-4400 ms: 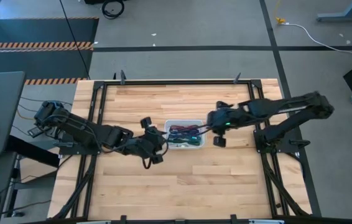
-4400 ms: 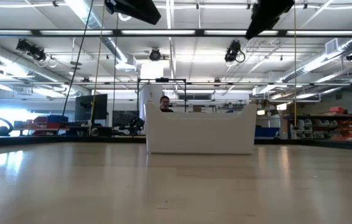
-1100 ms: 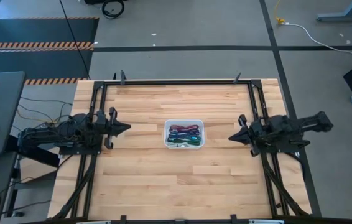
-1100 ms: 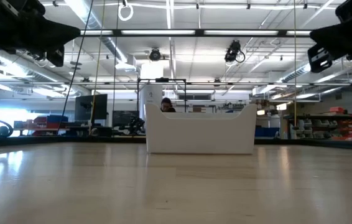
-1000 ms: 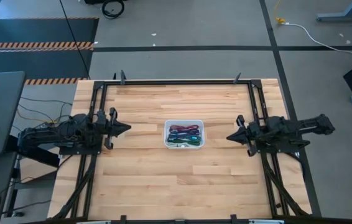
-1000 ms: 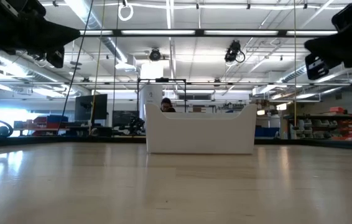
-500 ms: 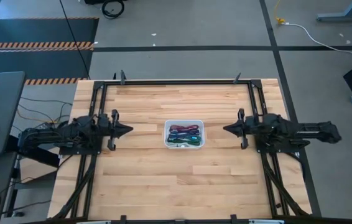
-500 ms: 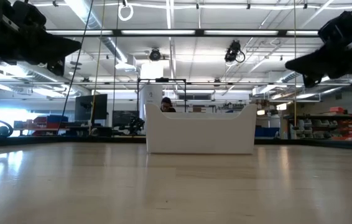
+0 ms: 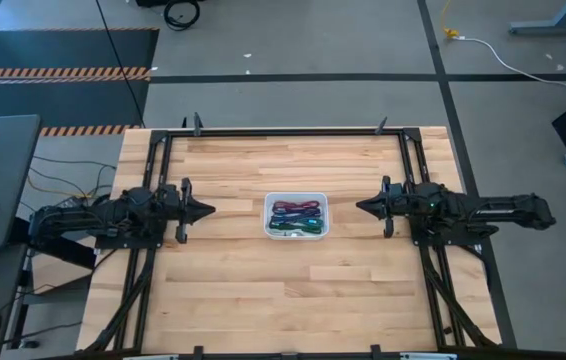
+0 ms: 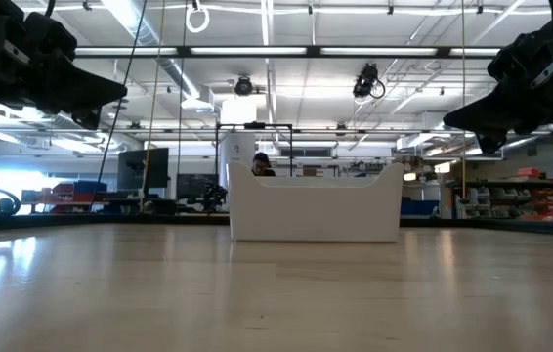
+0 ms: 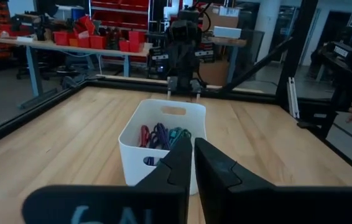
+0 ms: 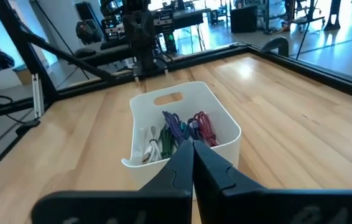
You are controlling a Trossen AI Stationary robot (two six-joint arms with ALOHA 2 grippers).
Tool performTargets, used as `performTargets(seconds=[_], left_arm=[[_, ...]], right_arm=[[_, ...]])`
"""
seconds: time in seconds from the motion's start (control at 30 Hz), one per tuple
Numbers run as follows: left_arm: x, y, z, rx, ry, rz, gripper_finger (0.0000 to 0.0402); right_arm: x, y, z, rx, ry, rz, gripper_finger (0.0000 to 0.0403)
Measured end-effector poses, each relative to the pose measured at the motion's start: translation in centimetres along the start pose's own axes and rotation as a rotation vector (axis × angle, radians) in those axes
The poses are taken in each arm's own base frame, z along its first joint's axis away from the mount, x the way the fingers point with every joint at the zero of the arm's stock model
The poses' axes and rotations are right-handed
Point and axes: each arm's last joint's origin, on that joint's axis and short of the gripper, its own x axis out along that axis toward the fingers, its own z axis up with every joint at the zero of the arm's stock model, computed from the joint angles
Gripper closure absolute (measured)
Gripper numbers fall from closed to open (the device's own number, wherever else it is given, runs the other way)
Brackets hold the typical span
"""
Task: Pick and place USB-C Cables
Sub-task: Return to Home Position
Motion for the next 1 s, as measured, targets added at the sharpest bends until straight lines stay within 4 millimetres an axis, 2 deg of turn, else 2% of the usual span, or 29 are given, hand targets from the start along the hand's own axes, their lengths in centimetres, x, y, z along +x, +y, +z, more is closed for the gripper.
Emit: performTargets(seconds=[1.0], left_arm=[[0.0, 0.01, -0.02, -0.001, 0.0, 0.001, 0.0374]], right_arm=[[0.0, 0.0, 0.0, -0.004, 0.0, 0.0, 0.0394]])
